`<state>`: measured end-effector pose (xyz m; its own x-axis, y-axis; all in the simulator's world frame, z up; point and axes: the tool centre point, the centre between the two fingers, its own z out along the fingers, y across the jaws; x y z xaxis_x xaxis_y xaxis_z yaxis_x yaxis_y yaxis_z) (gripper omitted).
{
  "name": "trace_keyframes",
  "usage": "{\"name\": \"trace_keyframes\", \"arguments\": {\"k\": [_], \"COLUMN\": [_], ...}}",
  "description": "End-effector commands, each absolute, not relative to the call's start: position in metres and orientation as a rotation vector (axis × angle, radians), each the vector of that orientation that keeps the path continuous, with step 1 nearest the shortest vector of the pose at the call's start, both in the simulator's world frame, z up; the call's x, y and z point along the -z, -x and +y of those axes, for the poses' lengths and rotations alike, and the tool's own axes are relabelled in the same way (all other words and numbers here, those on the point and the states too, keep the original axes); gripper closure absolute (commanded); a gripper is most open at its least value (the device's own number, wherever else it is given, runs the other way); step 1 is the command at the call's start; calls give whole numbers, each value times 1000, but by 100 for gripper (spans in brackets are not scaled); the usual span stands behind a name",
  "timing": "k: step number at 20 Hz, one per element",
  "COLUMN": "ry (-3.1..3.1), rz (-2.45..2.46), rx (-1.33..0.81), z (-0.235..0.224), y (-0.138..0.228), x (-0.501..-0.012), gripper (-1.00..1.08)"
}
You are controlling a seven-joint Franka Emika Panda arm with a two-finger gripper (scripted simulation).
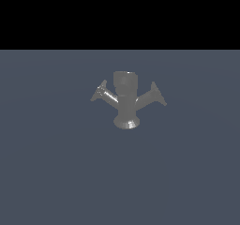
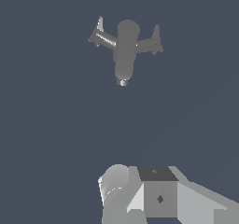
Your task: Turn on the faucet by rotating a designated handle.
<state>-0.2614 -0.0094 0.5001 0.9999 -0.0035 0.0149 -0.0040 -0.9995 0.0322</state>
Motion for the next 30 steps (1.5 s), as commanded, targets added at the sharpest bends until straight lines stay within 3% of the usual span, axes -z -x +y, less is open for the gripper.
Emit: {"name": "trace_keyframes", "arguments": {"k": [1, 3, 5, 6, 7, 8, 9, 12, 14, 15, 17, 20, 22, 23, 25, 26, 27, 28, 29, 30], "ry": [-3094, -3099, -3089, -3142, -3145, -3084, -3074, -3051, -3091, -3099, -3110, -3150, -3194, -3211, -3232, -3234, -3269, -3276, -3285, -3286], "rz": [0, -80, -96, -125, -128, -34, -166, 86, 93, 98, 133, 58, 80, 120, 65, 171, 98, 66, -93, -252], "rx": [54, 123, 238, 268, 269, 262, 283, 272, 210, 262, 264, 150, 161, 110, 31, -18, 78, -38, 2, 43], "z": [-14, -41, -53, -54, -67, -35, -74, -47, -60, -74, -75, -94, -99, -91, -89, -77, -94, -93, -76, -127], "y": [266, 252, 247, 243, 237, 220, 221, 194, 166, 171, 158, 115, 113, 95, 65, 47, 74, 36, 44, 56], "x": [-485, -451, -404, -386, -374, -366, -350, -335, -332, -305, -279, -266, -230, -226, -216, -212, -173, -191, -190, -172], "gripper": [35, 11, 22, 8, 15, 19, 20, 17, -16, -31, -12, 77, 81, 59, 78, -39, 77, -68, 45, 45]}}
